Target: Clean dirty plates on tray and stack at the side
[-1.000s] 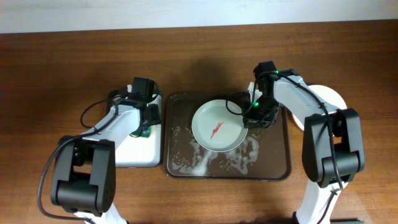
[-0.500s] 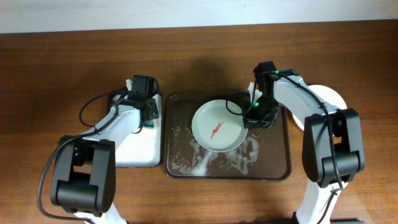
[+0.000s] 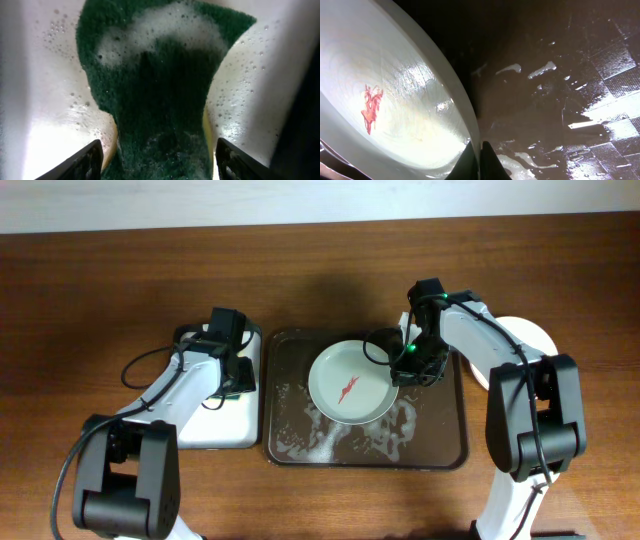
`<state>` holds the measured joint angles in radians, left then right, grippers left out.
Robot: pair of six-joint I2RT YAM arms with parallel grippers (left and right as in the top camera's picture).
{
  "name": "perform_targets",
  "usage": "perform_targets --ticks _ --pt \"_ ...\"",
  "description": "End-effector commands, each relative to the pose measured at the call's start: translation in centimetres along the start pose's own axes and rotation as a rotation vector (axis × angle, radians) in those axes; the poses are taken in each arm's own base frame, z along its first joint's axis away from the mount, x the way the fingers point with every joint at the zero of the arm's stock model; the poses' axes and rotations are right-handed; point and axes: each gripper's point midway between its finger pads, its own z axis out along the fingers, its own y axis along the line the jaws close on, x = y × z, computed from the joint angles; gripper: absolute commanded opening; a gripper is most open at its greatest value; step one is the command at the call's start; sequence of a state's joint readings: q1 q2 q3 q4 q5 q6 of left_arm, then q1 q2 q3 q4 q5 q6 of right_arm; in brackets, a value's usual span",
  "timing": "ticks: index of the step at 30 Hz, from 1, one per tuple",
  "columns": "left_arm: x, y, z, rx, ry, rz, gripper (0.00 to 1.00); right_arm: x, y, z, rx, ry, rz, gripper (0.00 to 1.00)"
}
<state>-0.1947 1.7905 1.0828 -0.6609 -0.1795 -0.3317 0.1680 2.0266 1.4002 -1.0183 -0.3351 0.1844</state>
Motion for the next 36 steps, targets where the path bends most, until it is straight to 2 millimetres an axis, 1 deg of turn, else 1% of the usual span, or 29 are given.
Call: perform_targets --ticks 1,4,5,6,7,8,12,15,16,17,18,19,20,21,26,29,33,36 --pt "0.7 0.0 0.4 0.019 0.001 0.007 0.69 0.5 0.3 0.4 -0.009 0.018 0.004 0.04" --pt "1.2 0.0 1.0 0.02 -0.003 0.006 0.64 0.5 0.3 0.4 -0.009 0.02 0.005 0.04" --pt "1.3 0.0 1.1 0.02 -0.003 0.006 0.56 0.6 0.3 0.4 -0.008 0.022 0.005 0.04" --pt "1.4 0.0 1.2 0.019 -0.001 0.007 0.35 0.6 0.3 0.4 -0.008 0.022 0.006 0.04" --pt "1.4 0.0 1.2 0.019 -0.001 0.007 0.08 0.6 0.3 0.4 -0.008 0.022 0.006 0.04" --pt "1.4 0.0 1.2 0.019 -0.001 0.006 0.0 0.6 0.3 0.4 -0.008 0.022 0.006 0.04" --pt "1.6 0.2 1.0 0.014 0.008 0.008 0.0 0.7 0.3 0.4 -0.007 0.024 0.006 0.04" --pt "1.5 0.6 0.4 -0.004 -0.002 0.008 0.0 0.7 0.3 0.4 -0.007 0.025 0.006 0.04" --pt "1.4 0.6 0.1 -0.001 -0.011 0.006 0.03 0.7 0.3 0.4 -0.007 0.025 0.006 0.04" --pt "1.1 0.6 -0.1 0.002 -0.021 0.004 0.28 0.7 0.3 0.3 -0.007 0.024 0.007 0.04" --pt "0.9 0.6 -0.3 0.006 -0.032 0.002 0.51 0.7 0.3 0.4 -0.007 0.025 0.006 0.04" --pt "0.7 0.5 -0.3 0.009 -0.04 0.001 0.67 0.7 0.3 0.4 -0.007 0.025 0.006 0.04" --pt "0.5 0.4 -0.3 0.012 -0.049 -0.001 0.73 0.7 0.3 0.4 -0.007 0.025 0.006 0.04" --pt "0.3 0.4 -0.3 0.014 -0.056 -0.002 0.76 0.7 0.3 0.3 -0.007 0.024 0.007 0.04" --pt "-0.8 0.1 -0.4 0.021 -0.101 -0.012 0.78 0.7 0.3 0.4 -0.007 0.025 0.006 0.04" --pt "-1.5 0.4 -0.3 0.003 -0.13 -0.023 0.77 0.6 0.3 0.3 -0.008 0.024 0.007 0.04" --pt "-1.3 0.5 0.4 -0.001 -0.116 -0.045 0.75 0.7 0.3 0.3 -0.007 0.024 0.007 0.04" --pt "-1.0 0.4 1.3 -0.006 -0.094 -0.048 0.65 0.7 0.3 0.3 -0.007 0.024 0.007 0.04"
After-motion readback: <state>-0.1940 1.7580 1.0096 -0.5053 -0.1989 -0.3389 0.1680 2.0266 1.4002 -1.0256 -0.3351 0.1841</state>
